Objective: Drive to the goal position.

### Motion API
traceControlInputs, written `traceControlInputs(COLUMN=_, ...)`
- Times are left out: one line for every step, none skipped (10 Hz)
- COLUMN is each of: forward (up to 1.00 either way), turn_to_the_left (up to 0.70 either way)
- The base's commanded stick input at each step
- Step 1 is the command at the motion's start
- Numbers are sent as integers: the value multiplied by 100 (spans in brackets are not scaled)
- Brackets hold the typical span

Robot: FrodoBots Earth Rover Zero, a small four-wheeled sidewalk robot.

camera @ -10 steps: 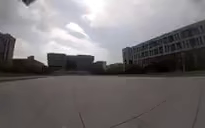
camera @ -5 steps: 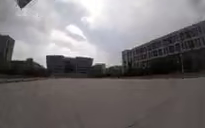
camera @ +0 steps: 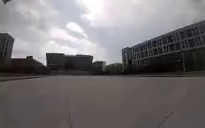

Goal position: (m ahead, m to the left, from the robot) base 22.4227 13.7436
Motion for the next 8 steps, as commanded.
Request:
traceControlInputs(forward=70, turn_to_the_left=0)
traceControlInputs(forward=70, turn_to_the_left=12)
traceControlInputs(forward=70, turn_to_the_left=32)
traceControlInputs(forward=70, turn_to_the_left=35)
traceControlInputs(forward=70, turn_to_the_left=35)
traceControlInputs(forward=70, turn_to_the_left=35)
traceControlInputs(forward=70, turn_to_the_left=35)
traceControlInputs(forward=70, turn_to_the_left=35)
